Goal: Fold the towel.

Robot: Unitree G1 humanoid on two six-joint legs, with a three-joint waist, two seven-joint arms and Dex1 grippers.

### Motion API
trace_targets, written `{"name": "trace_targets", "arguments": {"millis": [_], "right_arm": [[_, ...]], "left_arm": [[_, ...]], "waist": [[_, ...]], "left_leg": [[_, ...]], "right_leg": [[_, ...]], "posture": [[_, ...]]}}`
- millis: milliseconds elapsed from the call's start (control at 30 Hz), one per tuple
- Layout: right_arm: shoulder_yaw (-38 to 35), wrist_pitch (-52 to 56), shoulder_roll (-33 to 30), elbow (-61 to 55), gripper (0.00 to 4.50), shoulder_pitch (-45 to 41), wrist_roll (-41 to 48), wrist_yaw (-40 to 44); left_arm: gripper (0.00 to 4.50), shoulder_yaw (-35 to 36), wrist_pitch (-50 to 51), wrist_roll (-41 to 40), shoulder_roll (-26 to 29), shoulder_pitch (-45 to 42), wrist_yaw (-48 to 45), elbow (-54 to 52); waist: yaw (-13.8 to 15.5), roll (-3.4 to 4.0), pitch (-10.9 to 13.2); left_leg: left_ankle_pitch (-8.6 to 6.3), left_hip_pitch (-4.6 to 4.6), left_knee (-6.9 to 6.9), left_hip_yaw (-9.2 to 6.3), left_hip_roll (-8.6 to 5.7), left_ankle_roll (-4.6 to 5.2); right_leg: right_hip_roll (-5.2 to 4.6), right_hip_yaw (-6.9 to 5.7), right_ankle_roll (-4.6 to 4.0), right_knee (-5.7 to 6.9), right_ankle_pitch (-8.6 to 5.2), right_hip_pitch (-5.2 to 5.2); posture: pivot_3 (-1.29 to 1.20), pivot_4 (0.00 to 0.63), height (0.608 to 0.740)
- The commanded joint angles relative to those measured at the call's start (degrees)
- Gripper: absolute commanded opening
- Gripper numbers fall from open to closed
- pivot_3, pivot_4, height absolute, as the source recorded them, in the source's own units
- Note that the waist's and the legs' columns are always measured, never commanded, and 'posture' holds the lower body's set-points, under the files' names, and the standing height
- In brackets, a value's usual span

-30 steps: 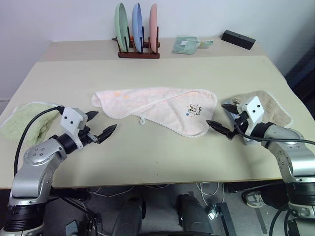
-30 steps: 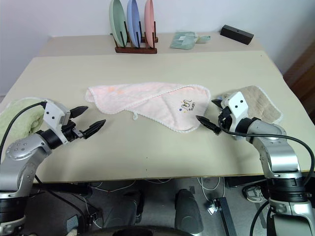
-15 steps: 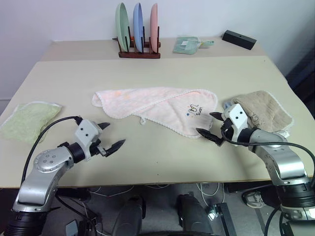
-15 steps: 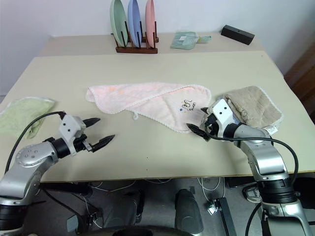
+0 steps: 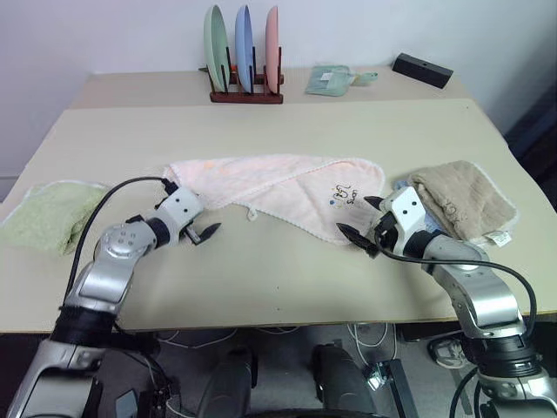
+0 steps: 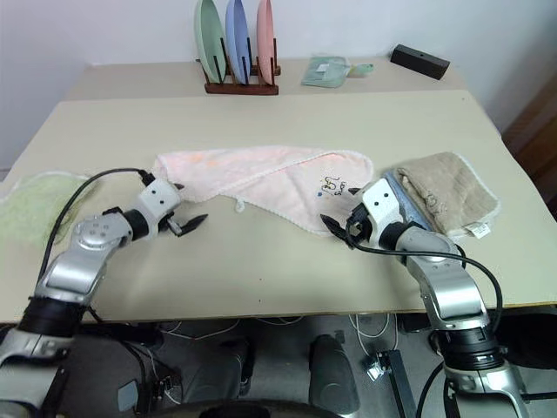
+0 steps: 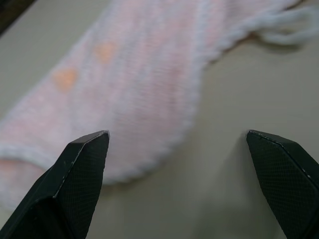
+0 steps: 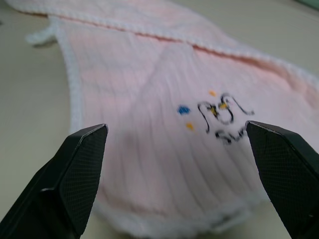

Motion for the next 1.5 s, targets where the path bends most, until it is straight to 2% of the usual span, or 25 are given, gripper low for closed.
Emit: {"name": "trace_targets", "arguments": {"millis": [33,133,367,533,667,867,1033,1367,1433,1500], "right_arm": [[-0.8,-1.0,0.5,-2.0,4.5,-0.8,-0.2,-0.7],[-1.2,-1.0,0.7,-2.8,4.5,0.0,-0.2,-1.2],[-1.3,-0.7,0.7,-3.8,4.5,0.3,-0.1,-1.8],[-1.4,-0.5,-0.7,-4.1,4.5,-0.5,-0.9,-1.6],[1.2,-2.5,-4.8,0.1,4.5,-5.5,-6.6,-0.6],[3.8,-10.7,-7.6,14.4,4.5,-13.6,-13.2,0.4],[6.7,-20.3,-8.0,28.3,4.5,-20.5,-18.2,1.6],[12.6,-39.2,-6.5,51.8,4.5,-32.6,-26.3,2.0],[13.7,-42.4,-6.4,54.9,4.0,-33.9,-27.7,2.1],[14.0,-44.4,-5.8,57.2,3.12,-35.0,-28.3,1.9]], "left_arm": [[4.48,-0.4,-2.8,2.8,-0.1,-2.1,1.3,5.9],[3.61,-0.7,-5.7,1.9,-1.5,-4.0,-0.5,9.4],[0.05,-0.1,-10.4,2.7,-3.5,-6.3,0.3,14.8],[0.05,0.9,-13.8,2.7,-3.0,-6.4,1.2,15.2],[0.05,5.6,-15.5,-2.1,-0.6,-0.5,-1.2,6.2],[0.05,12.8,-11.3,-8.9,3.9,10.1,-5.2,-7.3],[0.05,15.8,-9.6,-11.3,6.1,17.1,-7.5,-12.9],[0.05,16.3,-8.0,-11.0,6.4,19.9,-7.3,-15.2],[0.0,16.1,-8.0,-10.9,6.4,20.0,-7.3,-15.3],[0.0,16.0,-7.9,-11.0,6.2,20.1,-7.4,-15.4]], "waist": [[0.0,0.0,0.0],[-0.1,0.01,0.0],[0.0,0.0,0.0],[-0.1,0.0,0.0],[-0.6,0.01,0.0],[-0.3,0.01,0.0],[-0.3,0.02,0.0],[-0.6,0.02,0.0],[-0.7,0.02,0.0],[-0.8,0.02,0.0]], "left_leg": [[0.0,0.01,-0.01,0.0,0.0,0.0],[0.0,0.04,-0.01,-0.01,0.0,0.0],[0.0,0.03,0.01,-0.02,0.0,0.0],[0.0,0.03,0.0,-0.01,0.0,0.0],[0.0,0.01,-0.02,0.03,0.01,0.0],[0.0,0.01,-0.05,0.02,0.04,-0.01],[0.0,0.0,-0.05,0.07,0.02,0.0],[0.01,0.01,-0.09,0.07,0.02,-0.01],[0.01,0.02,-0.11,0.07,0.02,-0.01],[0.01,0.01,-0.11,0.07,0.02,-0.01]], "right_leg": [[0.0,0.0,0.0,0.01,0.0,0.0],[0.0,0.0,0.0,0.05,0.0,0.0],[0.0,0.0,0.01,0.08,0.0,0.0],[0.0,0.0,0.01,0.08,0.0,-0.01],[0.0,0.04,0.01,0.09,0.01,-0.09],[0.0,0.03,-0.01,0.1,0.0,-0.1],[-0.02,0.04,-0.01,0.02,0.0,-0.08],[-0.01,0.04,-0.02,0.03,0.0,-0.1],[-0.01,0.04,-0.02,0.03,0.0,-0.1],[-0.01,0.04,-0.02,0.03,0.0,-0.1]], "posture": [[0.0,0.15,0.74],[0.0,0.15,0.74],[0.0,0.15,0.74],[0.0,0.15,0.74],[0.0,0.15,0.74],[0.0,0.15,0.74],[0.0,0.15,0.74],[0.0,0.15,0.74],[0.0,0.15,0.74],[0.0,0.15,0.74]]}}
